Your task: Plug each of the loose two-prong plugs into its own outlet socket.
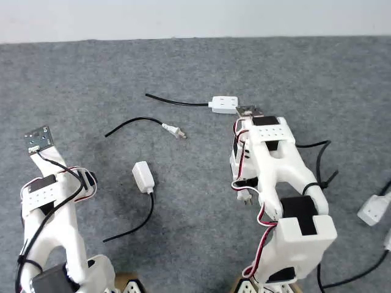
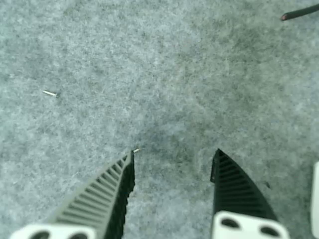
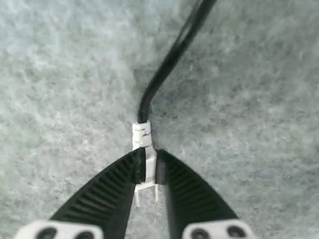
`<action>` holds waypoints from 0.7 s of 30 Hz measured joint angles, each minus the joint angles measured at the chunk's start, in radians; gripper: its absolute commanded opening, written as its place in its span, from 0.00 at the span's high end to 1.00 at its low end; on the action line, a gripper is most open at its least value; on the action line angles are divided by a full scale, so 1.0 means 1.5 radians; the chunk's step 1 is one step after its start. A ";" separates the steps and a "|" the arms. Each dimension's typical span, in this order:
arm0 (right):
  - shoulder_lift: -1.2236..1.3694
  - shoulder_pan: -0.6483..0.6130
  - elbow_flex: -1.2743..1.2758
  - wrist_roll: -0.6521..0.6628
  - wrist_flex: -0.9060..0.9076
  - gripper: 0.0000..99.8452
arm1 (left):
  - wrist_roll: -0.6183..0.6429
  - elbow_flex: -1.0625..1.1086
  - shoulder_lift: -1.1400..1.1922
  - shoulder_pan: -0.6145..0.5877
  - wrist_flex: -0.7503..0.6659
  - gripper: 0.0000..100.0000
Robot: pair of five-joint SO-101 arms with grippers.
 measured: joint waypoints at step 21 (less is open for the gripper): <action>0.051 -0.016 -0.027 -0.011 -0.031 0.90 | 0.000 0.000 0.000 0.000 0.000 0.77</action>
